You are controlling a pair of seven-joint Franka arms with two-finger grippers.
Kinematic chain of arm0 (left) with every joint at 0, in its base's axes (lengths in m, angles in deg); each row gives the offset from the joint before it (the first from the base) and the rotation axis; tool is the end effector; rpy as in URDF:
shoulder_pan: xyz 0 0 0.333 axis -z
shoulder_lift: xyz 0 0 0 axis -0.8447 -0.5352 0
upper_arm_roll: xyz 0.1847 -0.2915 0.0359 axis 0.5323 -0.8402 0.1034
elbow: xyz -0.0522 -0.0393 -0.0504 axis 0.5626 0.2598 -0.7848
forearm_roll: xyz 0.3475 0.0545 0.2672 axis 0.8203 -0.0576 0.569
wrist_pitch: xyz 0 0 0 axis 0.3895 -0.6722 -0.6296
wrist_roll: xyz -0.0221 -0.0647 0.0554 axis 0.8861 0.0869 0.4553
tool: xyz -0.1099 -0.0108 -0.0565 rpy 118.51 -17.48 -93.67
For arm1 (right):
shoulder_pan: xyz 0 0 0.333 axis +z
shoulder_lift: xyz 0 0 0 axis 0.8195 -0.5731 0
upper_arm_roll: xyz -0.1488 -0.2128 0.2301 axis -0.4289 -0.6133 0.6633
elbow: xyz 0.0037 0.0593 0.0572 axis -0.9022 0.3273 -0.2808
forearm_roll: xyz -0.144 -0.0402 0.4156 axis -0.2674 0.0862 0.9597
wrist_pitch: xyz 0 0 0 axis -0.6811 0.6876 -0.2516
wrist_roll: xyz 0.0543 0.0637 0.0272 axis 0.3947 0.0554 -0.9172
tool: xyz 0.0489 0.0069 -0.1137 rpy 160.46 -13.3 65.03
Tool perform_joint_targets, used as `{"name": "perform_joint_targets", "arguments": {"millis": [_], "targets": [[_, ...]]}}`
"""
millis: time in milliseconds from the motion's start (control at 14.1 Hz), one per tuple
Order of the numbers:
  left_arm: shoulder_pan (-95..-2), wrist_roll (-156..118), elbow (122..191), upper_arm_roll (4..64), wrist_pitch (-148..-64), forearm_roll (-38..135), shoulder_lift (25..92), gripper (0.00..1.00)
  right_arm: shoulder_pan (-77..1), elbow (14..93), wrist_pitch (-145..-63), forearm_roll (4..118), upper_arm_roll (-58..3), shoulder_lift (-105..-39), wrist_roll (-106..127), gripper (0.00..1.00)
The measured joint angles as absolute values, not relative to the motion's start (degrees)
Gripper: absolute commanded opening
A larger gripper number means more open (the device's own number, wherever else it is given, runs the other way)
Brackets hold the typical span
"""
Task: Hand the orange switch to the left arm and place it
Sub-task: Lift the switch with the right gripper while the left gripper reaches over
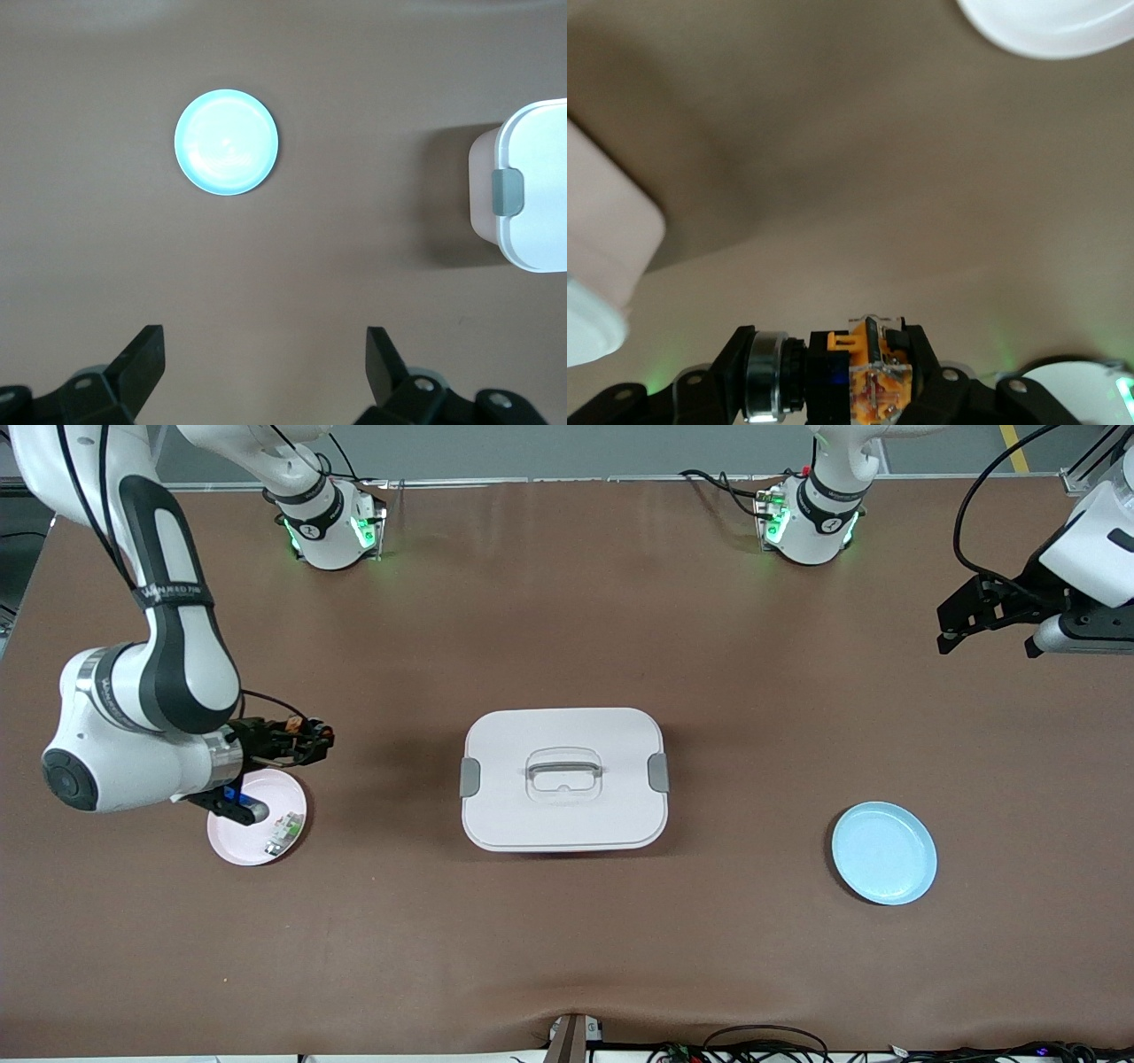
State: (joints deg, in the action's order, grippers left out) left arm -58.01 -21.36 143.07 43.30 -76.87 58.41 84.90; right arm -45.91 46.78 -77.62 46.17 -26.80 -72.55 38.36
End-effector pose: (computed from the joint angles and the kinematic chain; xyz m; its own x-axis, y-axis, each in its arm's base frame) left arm 0.5909 -0.0861 0.6803 0.9956 -0.0781 0.0515 -0.0773 -0.9969 -0.0161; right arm 0.6597 0.1025 0.3522 0.7815 -0.3070 -0.5431 -0.4214 -0.9017 -0.0966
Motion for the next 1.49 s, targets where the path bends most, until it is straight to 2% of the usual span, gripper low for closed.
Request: {"name": "perform_joint_targets", "arguments": {"millis": [497, 781, 1066, 1492], "targets": [[-57.7, -25.2, 143.4, 41.5, -73.2, 57.4, 86.8, 1.0, -40.2, 46.8, -77.7, 58.0, -26.7, -71.6, 52.8, 0.27], [-57.6, -26.0, 146.7, 39.2, -73.5, 52.9, 86.8, 1.0, -37.4, 46.3, -78.9, 63.3, -26.7, -71.5, 59.6, 0.27], [-57.5, -25.9, 148.7, 33.3, -74.5, 51.0, 86.6, 1.0, -34.1, 46.2, -82.6, 66.0, -26.7, -71.4, 65.5, 0.27], [-57.4, -24.8, 151.7, 25.6, -80.6, 49.5, 85.1, 1.0, -28.0, 45.5, -90.6, 73.6, -26.7, -71.4, 73.8, 0.26]]}}
